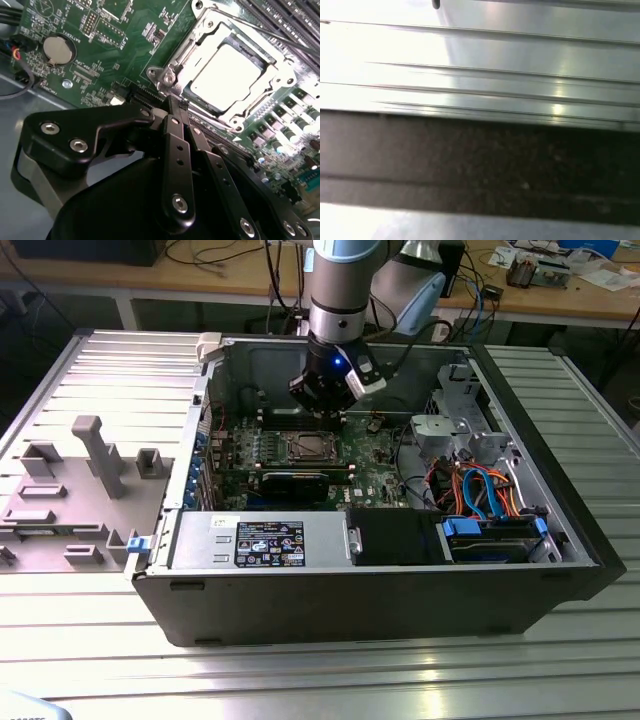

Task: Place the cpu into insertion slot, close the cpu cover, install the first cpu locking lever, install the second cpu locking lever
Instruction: 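Install the first cpu locking lever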

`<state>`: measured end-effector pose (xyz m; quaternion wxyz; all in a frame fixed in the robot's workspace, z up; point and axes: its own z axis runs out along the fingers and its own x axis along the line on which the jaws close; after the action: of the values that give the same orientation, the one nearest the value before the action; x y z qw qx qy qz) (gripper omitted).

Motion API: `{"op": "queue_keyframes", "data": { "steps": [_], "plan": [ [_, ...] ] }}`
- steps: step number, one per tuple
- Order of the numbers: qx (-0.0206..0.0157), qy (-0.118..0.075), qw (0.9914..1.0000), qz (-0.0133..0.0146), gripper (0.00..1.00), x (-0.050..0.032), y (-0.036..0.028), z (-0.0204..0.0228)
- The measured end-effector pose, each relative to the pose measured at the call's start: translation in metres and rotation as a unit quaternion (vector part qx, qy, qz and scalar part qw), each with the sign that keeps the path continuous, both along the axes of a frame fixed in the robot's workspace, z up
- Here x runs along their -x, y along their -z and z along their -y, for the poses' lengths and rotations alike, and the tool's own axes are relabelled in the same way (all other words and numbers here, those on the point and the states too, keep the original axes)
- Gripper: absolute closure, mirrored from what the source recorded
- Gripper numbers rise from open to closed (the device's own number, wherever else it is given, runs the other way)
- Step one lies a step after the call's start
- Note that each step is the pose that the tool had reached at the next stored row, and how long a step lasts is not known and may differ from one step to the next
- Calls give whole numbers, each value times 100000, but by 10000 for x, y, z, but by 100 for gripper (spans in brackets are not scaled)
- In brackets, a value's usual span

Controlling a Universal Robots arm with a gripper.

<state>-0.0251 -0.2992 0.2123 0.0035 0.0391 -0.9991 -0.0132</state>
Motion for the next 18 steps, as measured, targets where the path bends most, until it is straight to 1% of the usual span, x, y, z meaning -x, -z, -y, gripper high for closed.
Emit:
{"op": "queue_keyframes", "data": {
  "steps": [2, 3, 6, 8, 9, 11, 12, 15, 18],
  "plan": [
    [-9, 2, 100000, 6, 89, 0, -6, 9],
    [-1, 1, 100000, -2, 89, 0, -6, 30],
    [1, 1, 100000, -4, 89, 0, -6, 156],
    [-2, 6, 100000, -1, 89, 0, -6, 205],
    [-5, 0, 100000, 2, 89, 0, -6, 249],
    [-1, -5, 100000, 0, 89, 0, -6, 302],
    [-1, 4, 100000, -3, 89, 0, -6, 358],
    [-2, 3, 100000, -1, 89, 0, -6, 426],
    [-1, -1, 100000, 0, 89, 0, -6, 475]
  ]
}}
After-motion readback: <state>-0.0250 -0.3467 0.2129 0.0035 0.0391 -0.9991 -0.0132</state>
